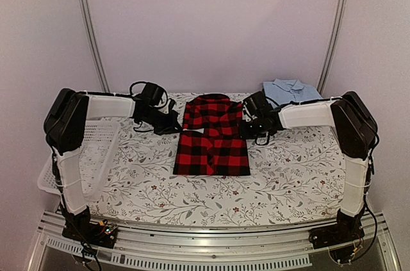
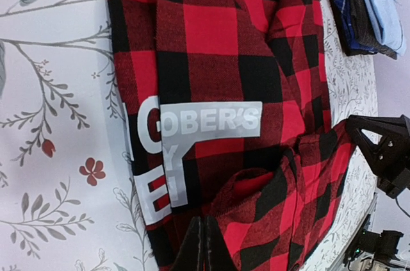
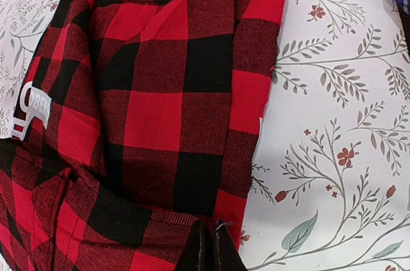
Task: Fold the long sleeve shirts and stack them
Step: Adjust the 2/3-rectangle-folded shirt at the center of the board.
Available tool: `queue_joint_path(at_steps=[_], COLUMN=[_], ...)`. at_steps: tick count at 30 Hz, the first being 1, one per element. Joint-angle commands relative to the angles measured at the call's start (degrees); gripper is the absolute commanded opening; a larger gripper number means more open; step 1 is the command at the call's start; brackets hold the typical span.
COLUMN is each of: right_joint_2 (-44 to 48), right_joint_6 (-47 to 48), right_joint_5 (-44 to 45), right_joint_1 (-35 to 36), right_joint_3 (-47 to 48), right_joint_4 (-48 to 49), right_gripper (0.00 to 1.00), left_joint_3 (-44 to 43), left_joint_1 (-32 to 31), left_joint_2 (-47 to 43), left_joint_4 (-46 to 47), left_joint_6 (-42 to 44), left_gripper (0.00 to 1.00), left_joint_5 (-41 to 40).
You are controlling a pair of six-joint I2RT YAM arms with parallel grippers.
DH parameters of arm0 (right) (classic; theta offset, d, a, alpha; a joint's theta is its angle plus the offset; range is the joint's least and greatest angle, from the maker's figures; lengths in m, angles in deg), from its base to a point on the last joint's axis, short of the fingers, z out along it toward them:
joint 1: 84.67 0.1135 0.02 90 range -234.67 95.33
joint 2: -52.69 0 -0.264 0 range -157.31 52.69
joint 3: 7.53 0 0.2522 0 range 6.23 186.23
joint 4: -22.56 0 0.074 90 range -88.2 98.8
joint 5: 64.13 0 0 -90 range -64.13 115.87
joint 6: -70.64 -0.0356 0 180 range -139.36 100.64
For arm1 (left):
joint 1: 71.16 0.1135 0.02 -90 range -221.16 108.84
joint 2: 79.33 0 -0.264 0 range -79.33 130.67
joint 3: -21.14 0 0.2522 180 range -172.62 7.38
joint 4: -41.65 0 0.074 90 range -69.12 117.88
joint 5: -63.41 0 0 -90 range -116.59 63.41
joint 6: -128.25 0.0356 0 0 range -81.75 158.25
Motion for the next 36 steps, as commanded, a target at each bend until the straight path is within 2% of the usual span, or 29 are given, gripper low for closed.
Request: queue_joint_path(at_steps=[1, 5, 9, 13, 17, 23, 27, 31, 36], right_joint_2=[3.43, 2.48, -2.01, -4.41, -4.03, -0.17, 2.69, 5.47, 5.87], right_joint_6=[0.26, 1.08, 1.44, 1.08, 1.20, 0.89, 0.87, 0.24, -0.48], right_joint_5=[2.82, -0.32, -2.18, -1.52, -0.88, 1.51, 4.32, 2.76, -1.59], right_joint_1=[0.20, 0.16, 0.14, -0.20, -0.39, -0.39, -0.35, 0.67, 3.60], right_joint_3=[0.92, 1.78, 5.42, 6.57, 6.88, 6.05, 6.90, 5.98, 5.32], right_joint_4=[3.89, 6.47, 5.11, 2.91, 0.13, -3.86, -7.55, -7.98, -6.90], right_gripper=[0.03, 0.05, 0.05, 0.16, 0.31, 0.56, 0.67, 0.64, 0.44], left_joint_3=[0.70, 0.03, -1.94, -2.85, -5.22, -6.48, -5.15, 0.18, 8.95], left_joint_1=[0.61, 0.55, 0.74, 1.23, 1.50, 1.56, 1.58, 1.44, 0.57], left_joint_2=[-1.05, 0.27, 3.25, 4.99, 6.40, 3.72, 0.46, -5.34, -12.01], left_joint_4=[1.55, 1.54, 0.30, -0.88, -2.61, -4.13, -5.17, -3.85, -0.17], left_joint_6=[-0.62, -0.65, -0.91, -1.27, -0.01, 1.03, 1.50, 0.70, -0.99], left_gripper=[0.00, 0.00, 0.00, 0.01, 0.14, 0.44, 0.54, 0.56, 0.48], left_joint_5=[-1.25, -0.98, -1.90, -2.96, -2.33, -3.90, -5.25, -5.04, 0.02])
